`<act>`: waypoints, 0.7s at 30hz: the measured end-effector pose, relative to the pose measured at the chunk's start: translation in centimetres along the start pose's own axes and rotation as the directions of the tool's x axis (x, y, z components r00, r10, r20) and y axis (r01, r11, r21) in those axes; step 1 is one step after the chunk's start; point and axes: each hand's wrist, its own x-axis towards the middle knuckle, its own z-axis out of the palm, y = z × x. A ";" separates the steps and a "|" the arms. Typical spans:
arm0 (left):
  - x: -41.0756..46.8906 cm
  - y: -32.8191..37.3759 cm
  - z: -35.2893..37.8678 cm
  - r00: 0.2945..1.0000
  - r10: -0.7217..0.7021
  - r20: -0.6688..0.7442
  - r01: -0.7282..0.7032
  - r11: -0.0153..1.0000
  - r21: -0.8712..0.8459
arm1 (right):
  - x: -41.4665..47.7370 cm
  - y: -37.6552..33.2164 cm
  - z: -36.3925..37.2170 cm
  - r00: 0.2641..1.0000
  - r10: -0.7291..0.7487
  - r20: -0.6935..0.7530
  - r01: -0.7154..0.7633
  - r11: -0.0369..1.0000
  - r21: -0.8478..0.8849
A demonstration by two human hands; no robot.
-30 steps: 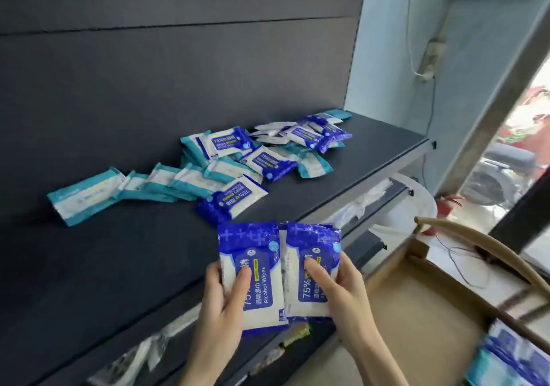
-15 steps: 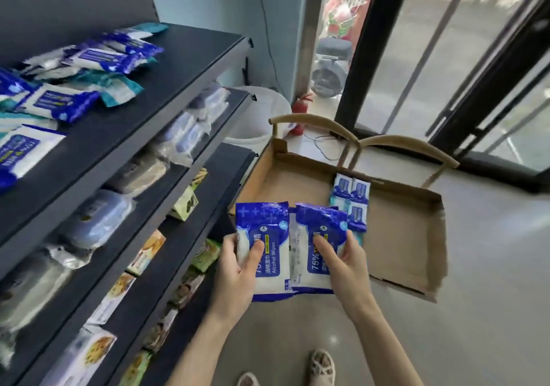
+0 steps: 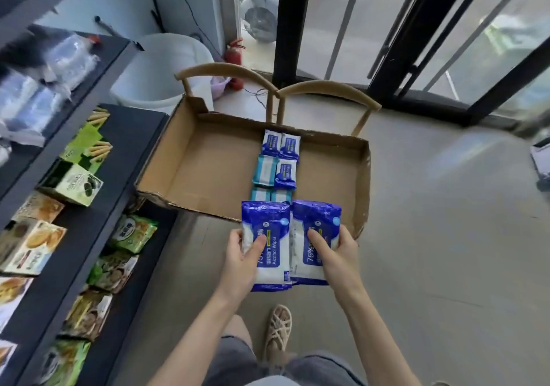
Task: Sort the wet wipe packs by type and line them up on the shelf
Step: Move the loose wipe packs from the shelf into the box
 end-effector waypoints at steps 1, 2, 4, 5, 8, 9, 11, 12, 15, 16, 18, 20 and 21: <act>0.4 0.2 0.7 1.000 -0.003 0.003 0.003 1.000 -0.010 | 0.6 0.0 -0.5 1.000 0.009 -0.008 -0.009 1.000 0.016; 0.9 0.5 1.3 1.000 -0.005 0.003 0.005 1.000 -0.022 | 1.3 -0.1 -0.9 1.000 0.021 -0.013 -0.020 0.999 0.029; 2.3 1.0 2.2 1.000 -0.012 -0.004 0.012 0.999 -0.034 | 3.1 -0.3 -1.2 0.999 0.042 -0.010 -0.041 0.998 0.044; 3.2 1.2 2.5 1.000 -0.013 -0.010 0.013 0.999 -0.031 | 4.1 -0.3 -1.3 0.999 0.053 -0.007 -0.052 0.997 0.053; 6.3 1.5 3.0 0.999 -0.017 -0.042 0.016 1.000 -0.009 | 7.4 -0.3 -0.9 0.996 0.091 0.007 -0.092 0.993 0.072; 7.5 1.6 3.1 0.999 -0.024 -0.047 0.024 1.000 0.006 | 8.6 -0.2 -0.6 0.994 0.104 0.016 -0.104 0.992 0.067; 10.2 1.7 3.2 0.998 -0.047 -0.049 0.049 0.998 0.035 | 11.3 0.0 0.2 0.991 0.133 0.036 -0.135 0.989 0.062; 11.7 1.6 3.1 0.997 -0.060 -0.051 0.062 0.997 0.048 | 12.7 0.3 0.6 0.987 0.151 0.046 -0.154 0.986 0.056; 16.7 1.6 3.1 0.993 -0.109 -0.049 0.113 0.990 0.087 | 17.1 1.4 2.3 0.974 0.220 0.052 -0.222 0.974 0.046; 18.4 1.6 3.0 0.990 -0.131 -0.044 0.134 0.986 0.097 | 18.4 1.8 2.9 0.969 0.245 0.045 -0.247 0.968 0.040; 21.7 1.4 2.9 0.984 -0.174 -0.038 0.177 0.978 0.112 | 21.1 2.9 4.1 0.955 0.294 0.032 -0.295 0.955 0.026; 25.0 0.8 2.6 0.974 -0.225 -0.040 0.228 0.964 0.138 | 23.7 4.3 5.4 0.935 0.354 0.026 -0.355 0.935 0.012; 26.6 0.2 2.3 0.966 -0.256 -0.042 0.259 0.952 0.161 | 25.0 5.2 6.0 0.921 0.389 0.025 -0.389 0.921 0.004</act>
